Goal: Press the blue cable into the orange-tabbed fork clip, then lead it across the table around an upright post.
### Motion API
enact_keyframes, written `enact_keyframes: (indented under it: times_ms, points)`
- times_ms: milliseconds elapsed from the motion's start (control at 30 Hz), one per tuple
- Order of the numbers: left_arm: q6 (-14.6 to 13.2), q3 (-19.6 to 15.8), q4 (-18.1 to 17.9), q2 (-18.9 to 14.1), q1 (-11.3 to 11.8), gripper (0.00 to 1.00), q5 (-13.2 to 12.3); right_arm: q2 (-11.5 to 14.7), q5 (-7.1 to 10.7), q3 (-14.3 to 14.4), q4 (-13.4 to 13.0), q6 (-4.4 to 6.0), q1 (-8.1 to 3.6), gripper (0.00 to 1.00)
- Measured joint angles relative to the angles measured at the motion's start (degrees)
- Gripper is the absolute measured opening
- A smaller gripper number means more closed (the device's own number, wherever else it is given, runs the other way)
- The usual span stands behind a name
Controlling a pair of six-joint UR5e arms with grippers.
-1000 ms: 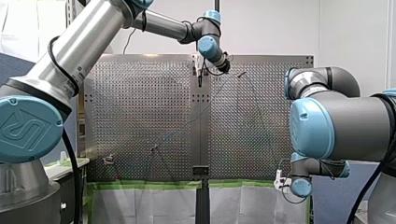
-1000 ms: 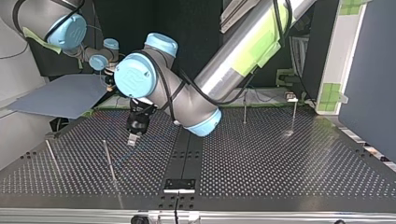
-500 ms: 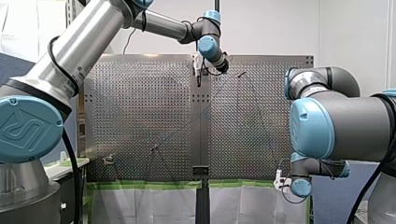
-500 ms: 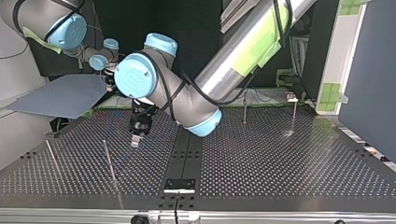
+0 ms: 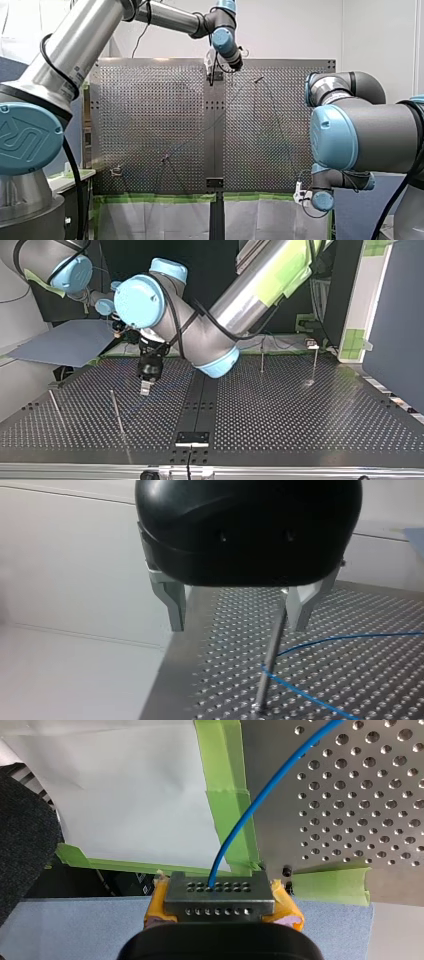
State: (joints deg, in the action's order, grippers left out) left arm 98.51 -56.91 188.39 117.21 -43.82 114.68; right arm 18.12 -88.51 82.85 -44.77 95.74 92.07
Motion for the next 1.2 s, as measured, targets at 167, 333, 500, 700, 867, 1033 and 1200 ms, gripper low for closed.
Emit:
enact_keyframes:
  times_ms: [167,333,500,700,867,1033,1200]
  points:
    - [1.7,-2.4,-2.3,-2.5,-0.3,1.00,0.1,0.0,0.04,0.0,0.1,-0.01,-0.05,0.00]
    - [4.1,-4.9,-4.8,-4.9,-0.6,1.00,-1.9,0.0,0.36,0.0,0.2,-0.07,-0.02,0.00]
    - [6.4,-7.2,-7.1,-7.2,-0.7,1.00,-4.2,0.0,0.43,0.0,0.3,-0.15,0.13,0.00]
    - [9.3,-10.1,-10.0,-10.1,-0.4,1.00,-7.1,0.0,0.49,0.0,0.4,-0.56,0.29,0.00]
    - [11.9,-12.7,-12.6,-12.7,-0.3,1.00,-7.5,0.0,0.69,0.0,0.5,-0.71,0.39,0.00]
    - [14.6,-15.4,-15.2,-12.9,-0.3,1.00,-7.3,0.0,1.12,0.0,0.7,-0.92,0.42,0.00]
    - [16.2,-17.8,-17.7,-10.9,-0.3,1.00,-7.1,0.0,1.22,0.0,0.8,-0.97,0.44,0.00]
